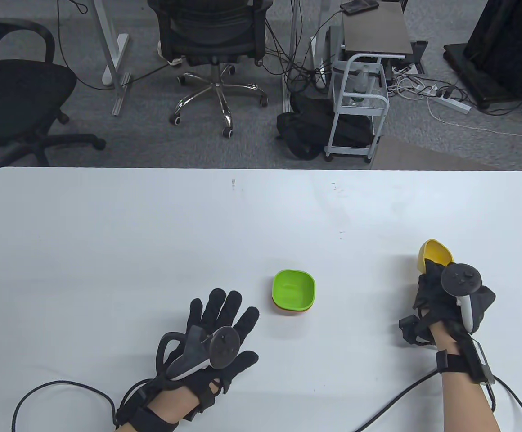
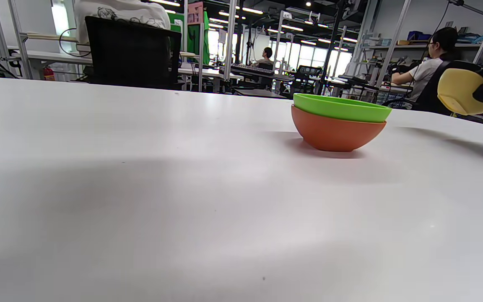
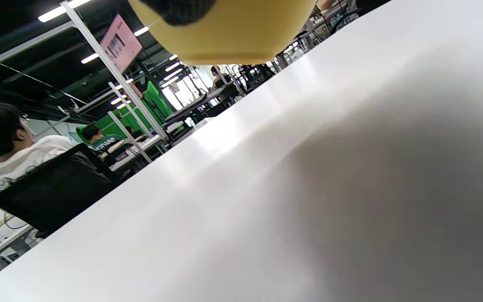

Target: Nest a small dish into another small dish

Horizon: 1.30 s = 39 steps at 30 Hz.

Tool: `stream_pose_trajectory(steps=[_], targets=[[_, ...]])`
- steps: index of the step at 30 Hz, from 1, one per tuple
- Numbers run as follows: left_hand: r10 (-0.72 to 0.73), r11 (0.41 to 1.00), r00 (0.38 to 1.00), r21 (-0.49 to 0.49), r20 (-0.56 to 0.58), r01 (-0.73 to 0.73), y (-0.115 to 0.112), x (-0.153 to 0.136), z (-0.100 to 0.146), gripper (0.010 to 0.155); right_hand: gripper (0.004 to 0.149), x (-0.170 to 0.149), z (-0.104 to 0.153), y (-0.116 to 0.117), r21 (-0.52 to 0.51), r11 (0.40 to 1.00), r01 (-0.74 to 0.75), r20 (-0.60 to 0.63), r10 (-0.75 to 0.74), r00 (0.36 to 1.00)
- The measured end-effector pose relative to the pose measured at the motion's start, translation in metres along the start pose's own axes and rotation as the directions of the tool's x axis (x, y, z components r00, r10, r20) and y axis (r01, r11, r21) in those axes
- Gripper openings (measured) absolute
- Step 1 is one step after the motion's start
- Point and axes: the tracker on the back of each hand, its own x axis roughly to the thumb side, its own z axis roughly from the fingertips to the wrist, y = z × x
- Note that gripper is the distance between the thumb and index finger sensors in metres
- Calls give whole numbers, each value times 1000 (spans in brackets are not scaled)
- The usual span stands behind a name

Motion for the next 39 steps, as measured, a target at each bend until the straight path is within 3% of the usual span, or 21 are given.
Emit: stream_pose_trajectory(steps=[14,24,31,34,39], targets=[[-8,1000,1000,2,-1,8,0,1,0,82,45,53,43,-12,-86,996,3,257,19,966],[-18,1000,1000,0,2,18,-1,3,1,82,42,130,111,-4,-109,992,-62,525,111,844],[8,1000,1000,-23,5,-8,-3,1,0,82,42,186,158,31,-99,972,-215,667,225,711],[10,1000,1000,-26,3,-10,-3,1,0,82,41,204,169,59,-124,945,-304,703,300,645],[10,1000,1000,-19,5,-10,-3,0,0,82,42,213,173,98,-104,918,-383,706,339,622]])
